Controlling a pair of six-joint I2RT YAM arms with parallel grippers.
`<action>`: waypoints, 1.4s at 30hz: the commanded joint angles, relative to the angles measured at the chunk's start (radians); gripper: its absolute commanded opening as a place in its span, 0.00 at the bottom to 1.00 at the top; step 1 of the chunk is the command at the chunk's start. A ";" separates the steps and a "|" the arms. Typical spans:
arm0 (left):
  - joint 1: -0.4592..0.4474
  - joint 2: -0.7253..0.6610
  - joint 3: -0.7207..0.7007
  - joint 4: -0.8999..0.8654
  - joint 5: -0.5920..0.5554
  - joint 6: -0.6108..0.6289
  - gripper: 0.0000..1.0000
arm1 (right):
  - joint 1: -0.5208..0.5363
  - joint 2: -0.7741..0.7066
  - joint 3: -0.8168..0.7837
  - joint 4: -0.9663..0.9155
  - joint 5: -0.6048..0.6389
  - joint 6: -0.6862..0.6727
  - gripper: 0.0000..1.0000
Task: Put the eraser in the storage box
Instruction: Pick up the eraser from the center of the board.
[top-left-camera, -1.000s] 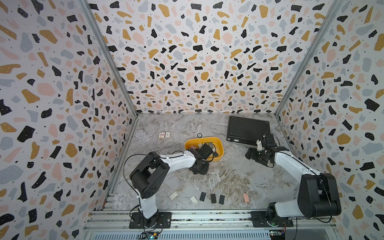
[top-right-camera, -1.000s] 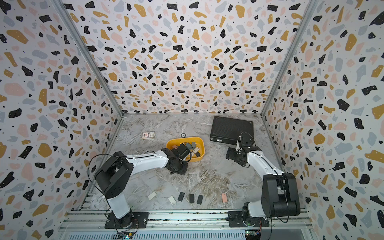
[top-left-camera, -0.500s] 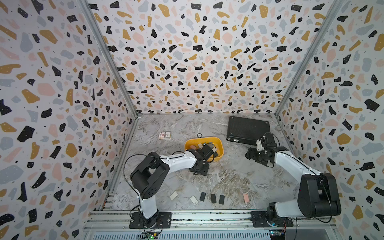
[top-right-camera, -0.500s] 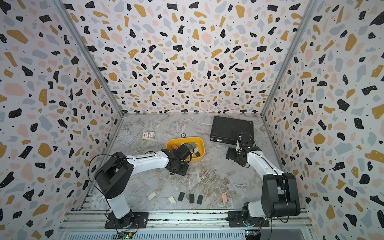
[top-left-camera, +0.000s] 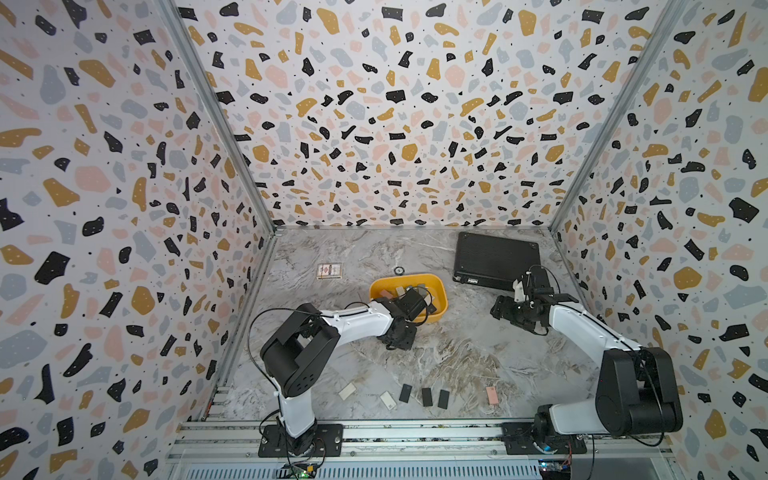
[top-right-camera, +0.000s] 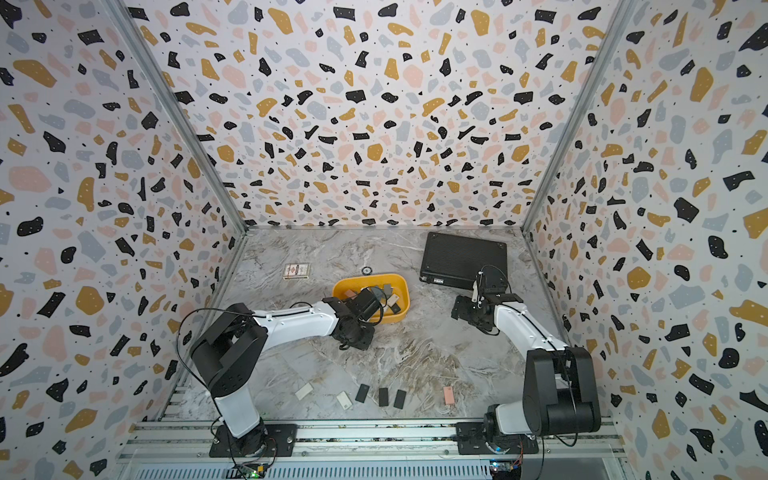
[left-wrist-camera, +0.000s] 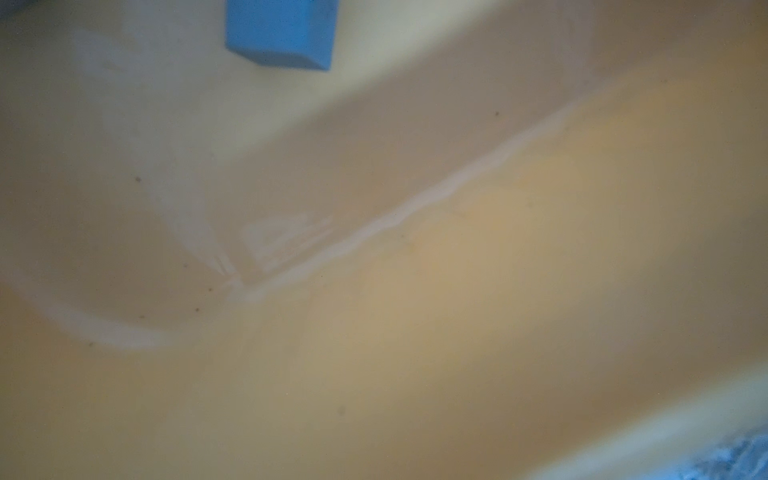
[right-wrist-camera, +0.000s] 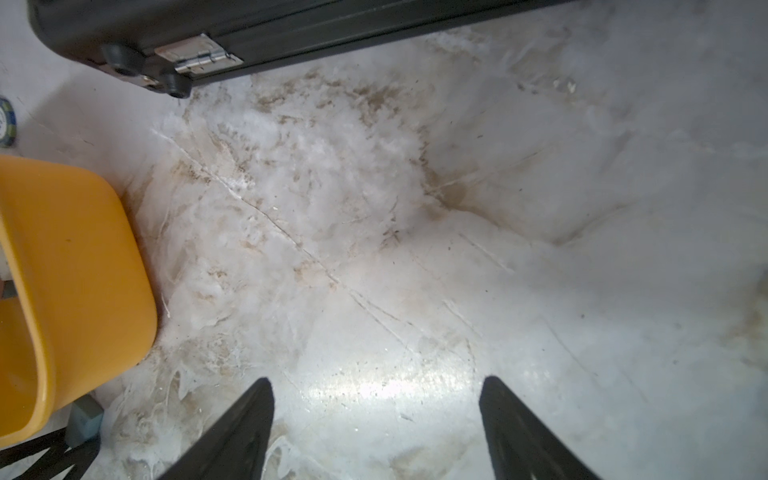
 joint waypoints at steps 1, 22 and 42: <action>-0.006 0.031 0.019 -0.002 0.005 0.013 0.29 | -0.004 -0.030 -0.005 -0.005 -0.001 -0.008 0.81; -0.011 0.041 0.056 -0.027 -0.058 0.089 0.63 | -0.004 -0.035 -0.006 -0.005 0.001 -0.008 0.80; -0.013 0.031 0.044 -0.031 -0.037 0.105 0.28 | -0.004 -0.043 -0.008 -0.006 0.001 -0.006 0.80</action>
